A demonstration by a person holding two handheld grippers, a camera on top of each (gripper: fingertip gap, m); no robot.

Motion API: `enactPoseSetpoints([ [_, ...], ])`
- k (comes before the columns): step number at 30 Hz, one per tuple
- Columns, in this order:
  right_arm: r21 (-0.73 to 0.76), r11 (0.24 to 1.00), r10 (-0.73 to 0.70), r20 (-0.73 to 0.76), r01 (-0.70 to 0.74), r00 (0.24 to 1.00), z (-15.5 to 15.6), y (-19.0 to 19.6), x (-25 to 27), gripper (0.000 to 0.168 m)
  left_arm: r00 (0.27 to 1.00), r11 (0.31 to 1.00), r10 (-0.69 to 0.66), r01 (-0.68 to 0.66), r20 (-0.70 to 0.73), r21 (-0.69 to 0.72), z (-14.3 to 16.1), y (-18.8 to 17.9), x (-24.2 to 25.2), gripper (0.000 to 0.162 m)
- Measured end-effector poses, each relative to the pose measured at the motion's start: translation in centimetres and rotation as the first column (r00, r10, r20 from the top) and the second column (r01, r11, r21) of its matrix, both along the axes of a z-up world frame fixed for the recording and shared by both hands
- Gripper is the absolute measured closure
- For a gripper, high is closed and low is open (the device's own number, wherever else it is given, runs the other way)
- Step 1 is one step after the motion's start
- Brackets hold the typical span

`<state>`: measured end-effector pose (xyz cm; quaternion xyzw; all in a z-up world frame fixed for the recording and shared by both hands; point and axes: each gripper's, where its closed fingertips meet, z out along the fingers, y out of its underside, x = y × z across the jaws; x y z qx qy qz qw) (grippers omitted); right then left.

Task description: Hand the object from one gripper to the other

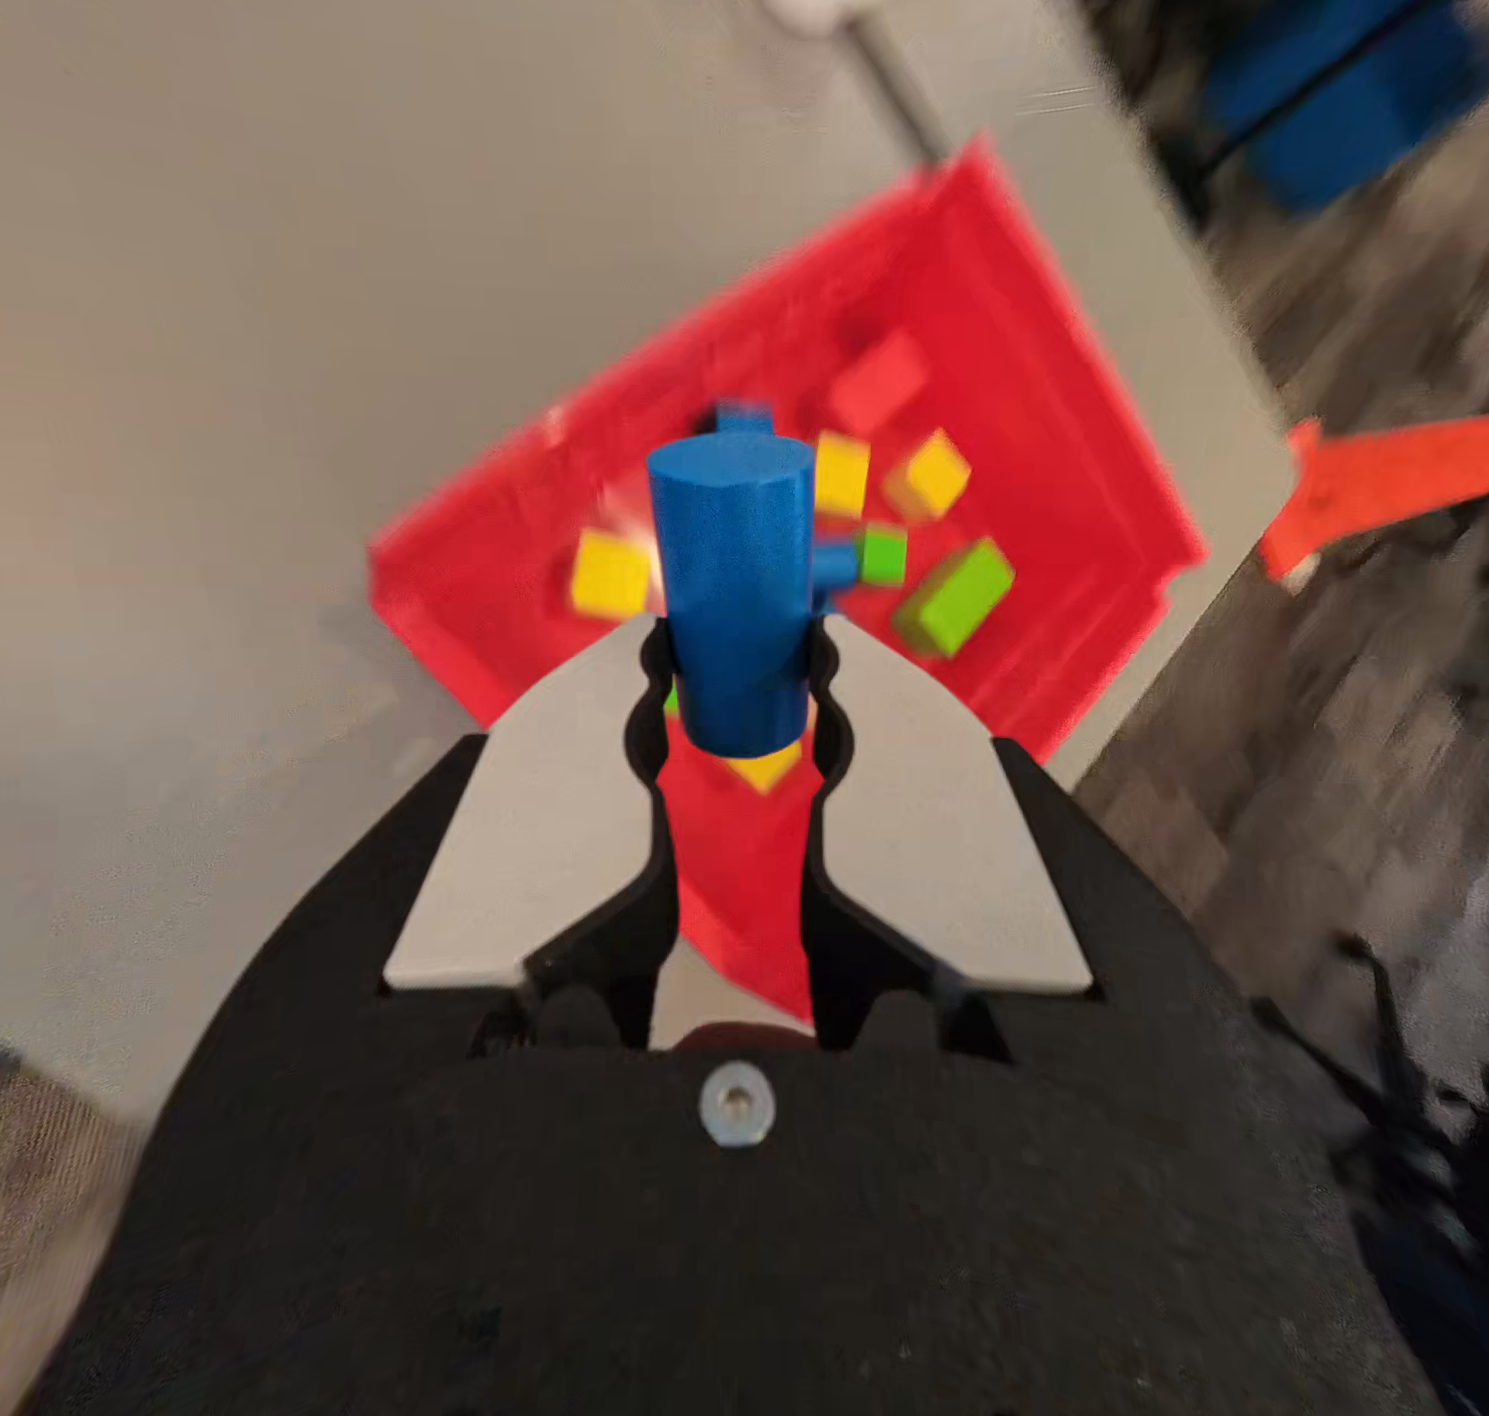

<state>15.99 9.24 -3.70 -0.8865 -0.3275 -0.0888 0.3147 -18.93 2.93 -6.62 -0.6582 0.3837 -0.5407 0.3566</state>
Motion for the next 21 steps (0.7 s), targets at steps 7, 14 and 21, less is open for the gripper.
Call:
enactPoseSetpoints([
  [7,-0.672,0.737,0.195,0.316,0.074,0.929,-8.0,-4.3,6.5,0.136,1.0,0.999,-0.009,0.009,0.009,-0.033,0.1,0.4,0.1,0.112],
  [14,-0.794,0.603,0.441,0.255,-0.074,0.861,-11.4,-3.7,7.1,0.136,1.0,1.0,0.023,-0.023,-0.01,0.021,0.0,0.8,-0.5,0.112],
  [21,-0.871,0.489,0.476,0.222,-0.047,0.851,-14.3,-4.6,8.5,0.136,0.999,0.999,0.024,-0.023,-0.024,0.033,-0.2,1.0,-0.5,0.112],
])
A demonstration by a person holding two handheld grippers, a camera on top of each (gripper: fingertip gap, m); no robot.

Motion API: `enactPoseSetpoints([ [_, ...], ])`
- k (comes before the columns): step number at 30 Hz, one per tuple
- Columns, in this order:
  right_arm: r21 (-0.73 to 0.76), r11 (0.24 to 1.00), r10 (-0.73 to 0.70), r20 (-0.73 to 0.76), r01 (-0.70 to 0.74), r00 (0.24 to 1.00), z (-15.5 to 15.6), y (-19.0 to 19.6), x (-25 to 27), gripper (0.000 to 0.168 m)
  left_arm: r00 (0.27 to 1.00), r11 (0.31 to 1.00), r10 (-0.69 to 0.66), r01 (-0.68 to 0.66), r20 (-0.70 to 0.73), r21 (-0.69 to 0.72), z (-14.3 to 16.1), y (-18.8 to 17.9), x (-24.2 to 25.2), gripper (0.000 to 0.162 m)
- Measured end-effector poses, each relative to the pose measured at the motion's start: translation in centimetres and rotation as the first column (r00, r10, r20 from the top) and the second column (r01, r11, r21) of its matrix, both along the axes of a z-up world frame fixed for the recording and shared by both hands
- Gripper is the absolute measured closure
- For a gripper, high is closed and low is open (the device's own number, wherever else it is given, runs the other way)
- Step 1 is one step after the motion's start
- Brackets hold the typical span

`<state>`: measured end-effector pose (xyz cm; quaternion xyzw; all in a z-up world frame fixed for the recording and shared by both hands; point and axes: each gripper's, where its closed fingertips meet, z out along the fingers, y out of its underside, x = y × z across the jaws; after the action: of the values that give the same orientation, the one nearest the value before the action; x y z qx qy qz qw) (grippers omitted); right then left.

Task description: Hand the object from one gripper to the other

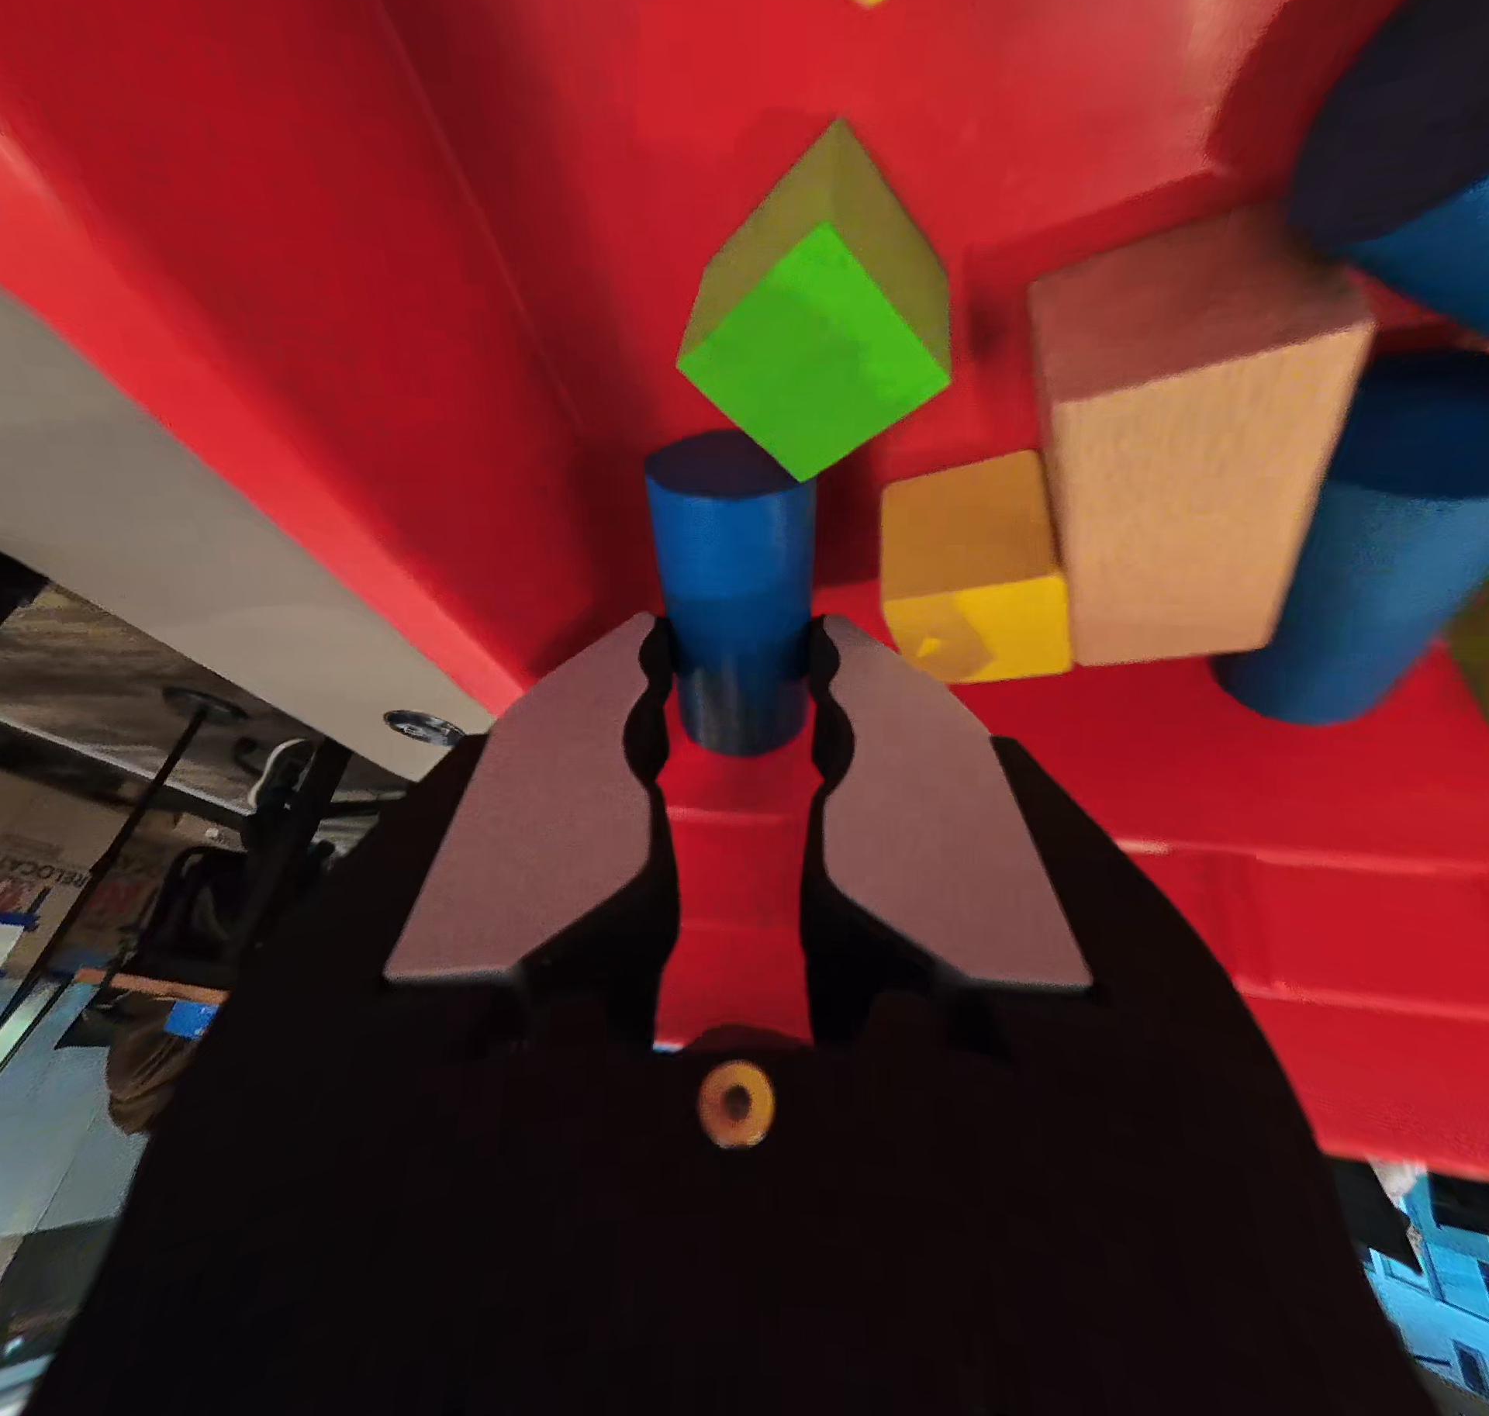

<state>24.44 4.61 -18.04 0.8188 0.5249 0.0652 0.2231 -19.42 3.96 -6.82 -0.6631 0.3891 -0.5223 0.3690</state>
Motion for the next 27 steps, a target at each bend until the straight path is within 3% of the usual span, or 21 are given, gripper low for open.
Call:
enactPoseSetpoints([
  [10,0.061,0.997,-0.043,0.008,0.043,0.999,-0.4,0.0,0.8,0.134,1.0,1.0,-0.009,0.009,-0.015,-0.016,-0.6,0.1,0.2,0.112],
  [13,0.173,0.982,-0.079,0.023,0.074,0.997,2.9,0.9,0.4,0.125,1.0,1.0,-0.002,0.002,-0.01,-0.01,-0.3,0.2,0.1,0.112],
  [16,0.401,0.895,-0.143,-0.153,0.194,0.978,7.6,2.2,-2.9,0.117,1.0,1.0,0.006,-0.006,-0.012,0.004,-0.3,0.3,-0.1,0.112],
  [18,0.57,0.766,-0.127,-0.318,0.296,0.94,10.4,2.9,-5.9,0.117,1.0,1.0,0.02,-0.019,-0.02,0.011,-0.4,0.5,-0.2,0.112],
  [20,0.685,0.574,-0.081,-0.498,0.449,0.864,12.4,2.7,-8.9,0.117,0.999,0.999,0.03,-0.03,-0.012,0.021,-0.1,0.5,-0.2,0.112],
  [22,0.634,0.36,-0.03,-0.726,0.685,0.688,13.0,1.5,-12.3,0.112,0.999,0.998,0.044,-0.043,-0.012,0.052,0.1,0.5,-0.4,0.11],
  [24,0.47,0.207,0.019,-0.879,0.858,0.477,11.9,-0.3,-14.8,0.11,0.997,0.993,0.063,-0.059,-0.039,0.1,0.1,0.6,-0.6,0.11],
  [25,0.419,0.116,0.043,-0.908,0.901,0.416,11.2,-1.2,-15.1,0.105,0.995,0.991,0.068,-0.059,-0.074,0.122,-0.2,0.7,-0.8,0.111],
  [27,0.409,-0.135,0.134,-0.895,0.903,0.425,10.2,-3.0,-13.8,0.108,0.986,0.981,0.103,-0.08,-0.127,0.175,-0.4,1.0,-1.1,0.111],
])
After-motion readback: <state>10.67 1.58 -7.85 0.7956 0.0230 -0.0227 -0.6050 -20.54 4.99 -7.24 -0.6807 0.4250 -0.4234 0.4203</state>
